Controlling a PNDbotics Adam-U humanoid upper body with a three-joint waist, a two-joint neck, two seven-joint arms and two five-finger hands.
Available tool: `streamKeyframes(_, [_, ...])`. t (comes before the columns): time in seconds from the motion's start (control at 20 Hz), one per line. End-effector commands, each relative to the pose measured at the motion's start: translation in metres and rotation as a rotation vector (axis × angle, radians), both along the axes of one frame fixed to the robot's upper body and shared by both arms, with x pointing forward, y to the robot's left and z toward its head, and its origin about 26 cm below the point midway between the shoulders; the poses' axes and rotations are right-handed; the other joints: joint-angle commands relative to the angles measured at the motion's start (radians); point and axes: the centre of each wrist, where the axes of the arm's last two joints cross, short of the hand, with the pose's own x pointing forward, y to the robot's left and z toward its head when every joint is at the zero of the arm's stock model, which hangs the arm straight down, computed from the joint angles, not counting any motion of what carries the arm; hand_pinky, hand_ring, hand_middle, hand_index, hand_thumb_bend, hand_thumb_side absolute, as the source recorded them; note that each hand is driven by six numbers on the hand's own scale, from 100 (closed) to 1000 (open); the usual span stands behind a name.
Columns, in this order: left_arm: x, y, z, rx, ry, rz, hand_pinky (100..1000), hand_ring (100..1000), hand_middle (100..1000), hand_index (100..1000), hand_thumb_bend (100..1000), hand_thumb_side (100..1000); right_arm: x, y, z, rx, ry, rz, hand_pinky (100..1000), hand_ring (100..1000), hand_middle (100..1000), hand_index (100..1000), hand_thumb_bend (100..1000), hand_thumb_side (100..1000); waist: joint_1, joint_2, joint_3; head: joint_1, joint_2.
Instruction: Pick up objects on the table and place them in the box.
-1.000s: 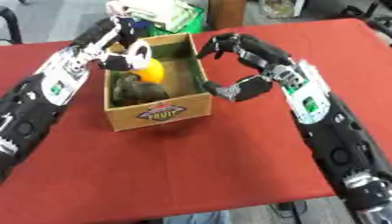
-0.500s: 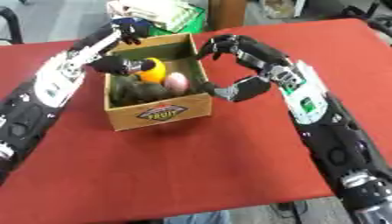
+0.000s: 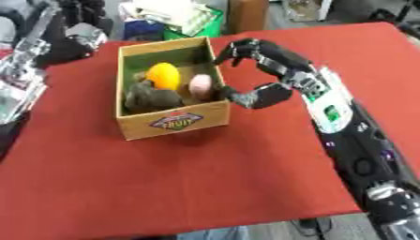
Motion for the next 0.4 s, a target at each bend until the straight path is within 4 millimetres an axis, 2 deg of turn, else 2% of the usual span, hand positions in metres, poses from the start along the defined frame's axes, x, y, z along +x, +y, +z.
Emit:
streamKeyframes(0.05, [-0.023,0.018,0.019,-0.056,-0.054,0.062,687,591,567,711,228,227,-0.007,-0.028,0.024,0.061,-0.026,-0.057,638,809,689,791,245,407,-0.001,-0.022,0.009,0.004,0.005])
streamKeyframes(0.4, [-0.047,0.033,-0.019,-0.168,0.014,0.189,682,584,551,705,186,210,-0.036,-0.072,0.026,0.253,0.072,-0.147,619,807,667,773,208,308,-0.008,-0.040,0.037,0.049,0.005])
